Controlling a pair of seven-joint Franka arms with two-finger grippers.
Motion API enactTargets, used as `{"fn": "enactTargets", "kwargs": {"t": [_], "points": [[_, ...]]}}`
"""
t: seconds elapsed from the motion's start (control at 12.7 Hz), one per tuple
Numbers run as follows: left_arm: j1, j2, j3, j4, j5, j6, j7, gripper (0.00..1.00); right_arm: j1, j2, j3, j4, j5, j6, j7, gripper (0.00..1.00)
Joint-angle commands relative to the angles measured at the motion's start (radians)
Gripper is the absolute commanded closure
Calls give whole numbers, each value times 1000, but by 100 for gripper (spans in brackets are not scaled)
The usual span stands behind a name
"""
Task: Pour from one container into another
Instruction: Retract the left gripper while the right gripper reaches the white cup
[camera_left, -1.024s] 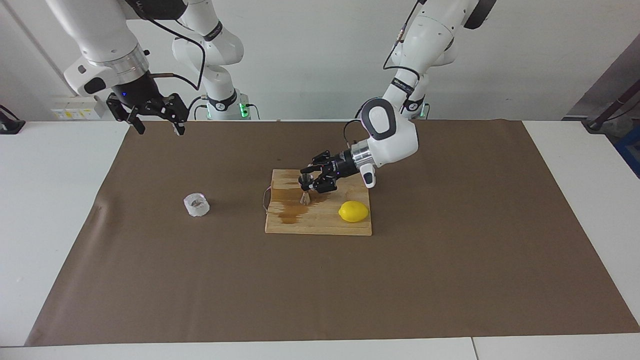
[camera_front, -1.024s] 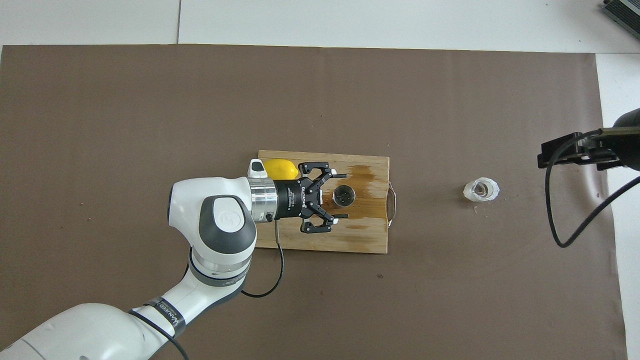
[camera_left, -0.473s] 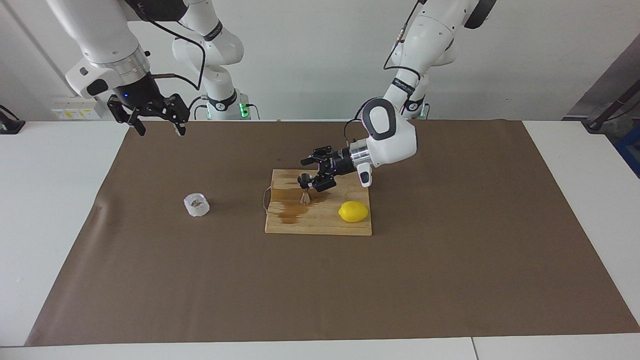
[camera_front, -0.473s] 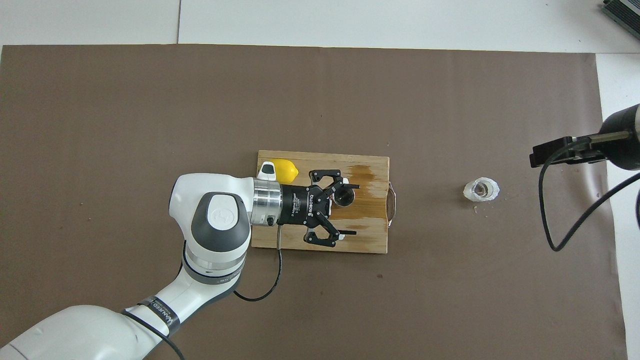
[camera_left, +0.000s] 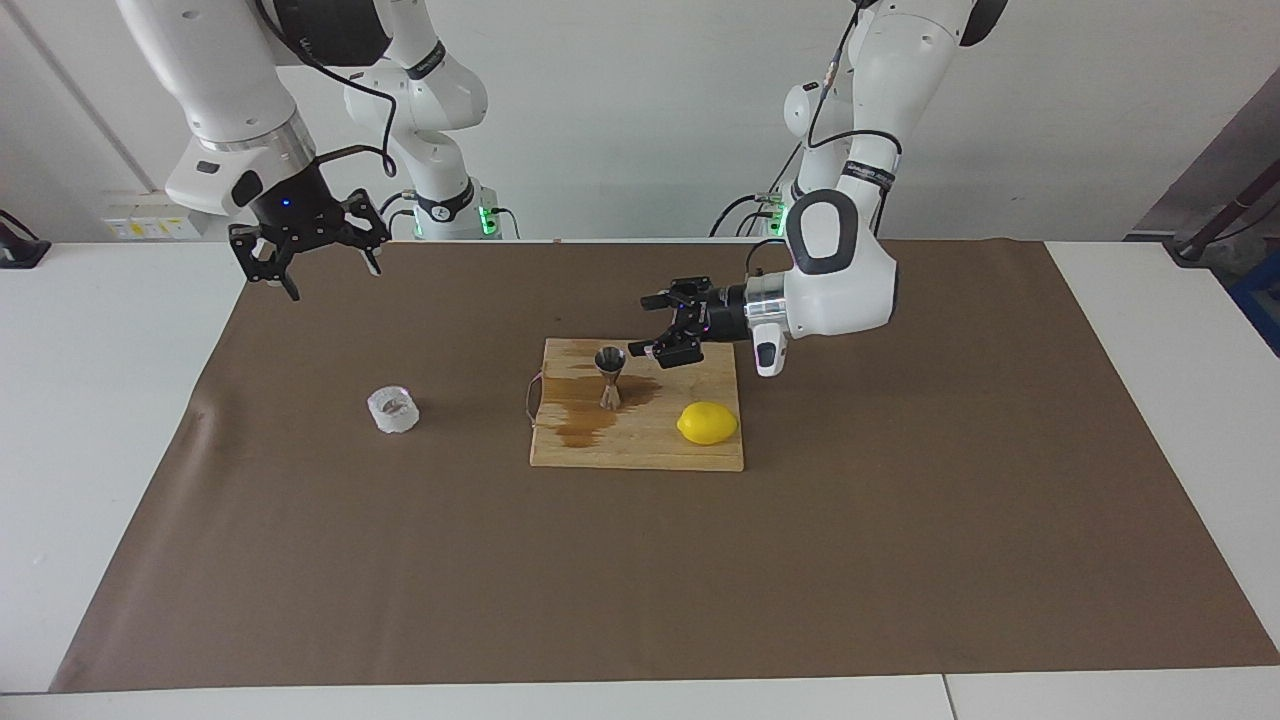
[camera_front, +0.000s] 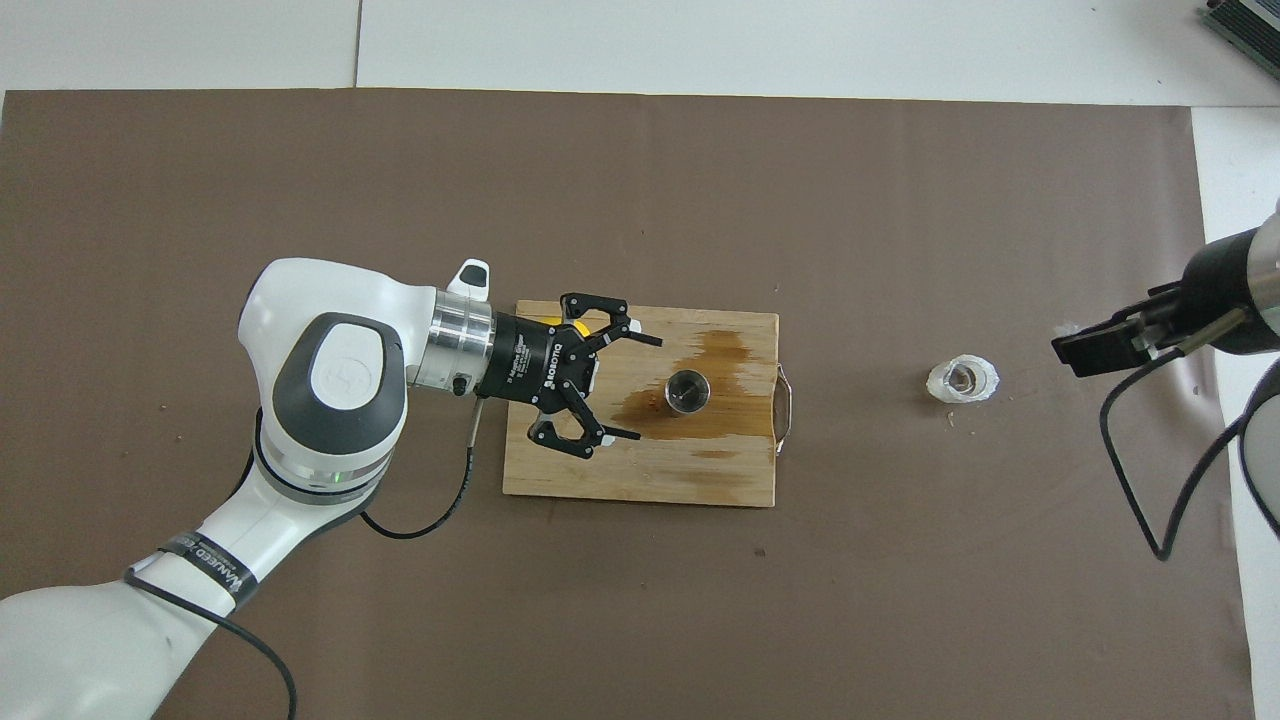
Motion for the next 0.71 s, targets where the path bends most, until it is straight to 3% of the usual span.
{"fn": "enactTargets", "kwargs": {"t": [0.0,0.24,0.47,0.63], "points": [[26,-35,5,32,166,-28,-12,0,-6,-82,2,-155,4,114,-206,0],[34,-35,5,95,493,-23,8,0,-6,-116,2,-246,4,210,-431,0],[26,-48,2,113,694,-14,55,0,-9,-110,1,-288,22,302,-649,0],[29,-65,2,113,756,-9,150,0,-29,-96,-3,-330,99,319,-775,0]]}}
